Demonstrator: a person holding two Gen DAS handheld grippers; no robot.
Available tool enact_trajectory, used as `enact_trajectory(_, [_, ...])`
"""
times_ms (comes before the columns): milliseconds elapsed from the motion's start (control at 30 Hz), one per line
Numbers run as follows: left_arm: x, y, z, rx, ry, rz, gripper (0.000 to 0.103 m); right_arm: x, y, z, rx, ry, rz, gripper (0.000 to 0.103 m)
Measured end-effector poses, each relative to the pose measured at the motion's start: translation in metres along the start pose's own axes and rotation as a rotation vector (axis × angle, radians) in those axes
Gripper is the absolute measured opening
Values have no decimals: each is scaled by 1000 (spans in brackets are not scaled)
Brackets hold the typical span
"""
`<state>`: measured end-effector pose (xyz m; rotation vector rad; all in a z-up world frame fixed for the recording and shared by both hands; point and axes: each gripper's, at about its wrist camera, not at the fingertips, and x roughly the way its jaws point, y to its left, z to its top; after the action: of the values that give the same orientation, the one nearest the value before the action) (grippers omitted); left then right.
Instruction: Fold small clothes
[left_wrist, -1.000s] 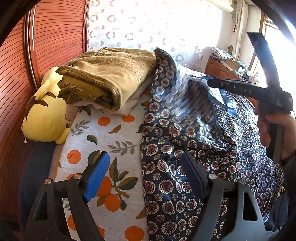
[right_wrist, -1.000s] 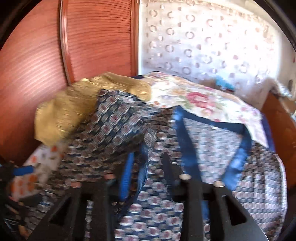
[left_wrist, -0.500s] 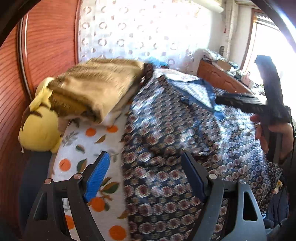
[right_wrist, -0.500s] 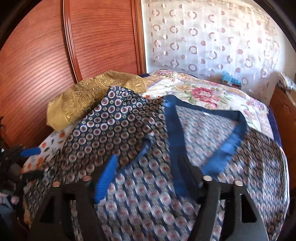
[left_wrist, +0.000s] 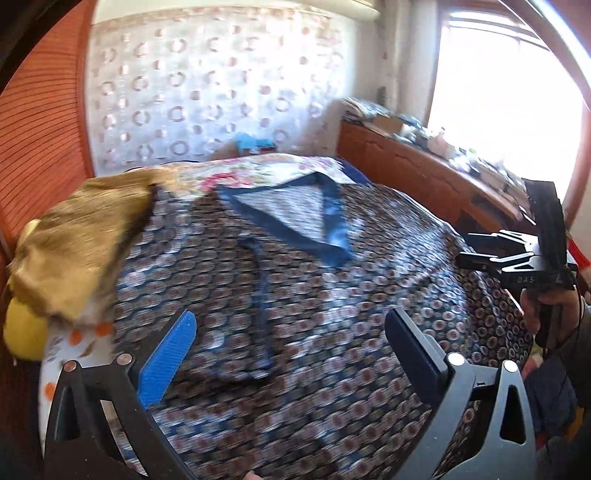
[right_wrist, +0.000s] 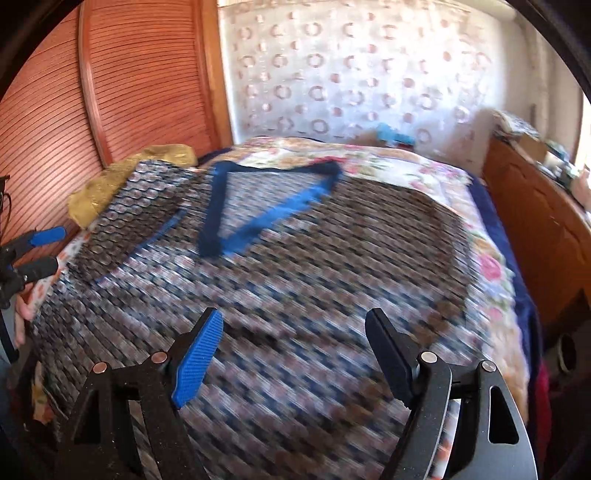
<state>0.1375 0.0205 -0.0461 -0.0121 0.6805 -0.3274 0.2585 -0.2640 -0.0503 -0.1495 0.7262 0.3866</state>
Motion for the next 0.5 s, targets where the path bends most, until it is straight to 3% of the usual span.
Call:
enact_trajectory(233, [51,-41,2,53,118,-89,102,-40,-45,-34,65,33,-96,81])
enact_trajectory(500, [82,-65,-3,80,207,-111,102,-54,-87,-44,151,67,-176,81])
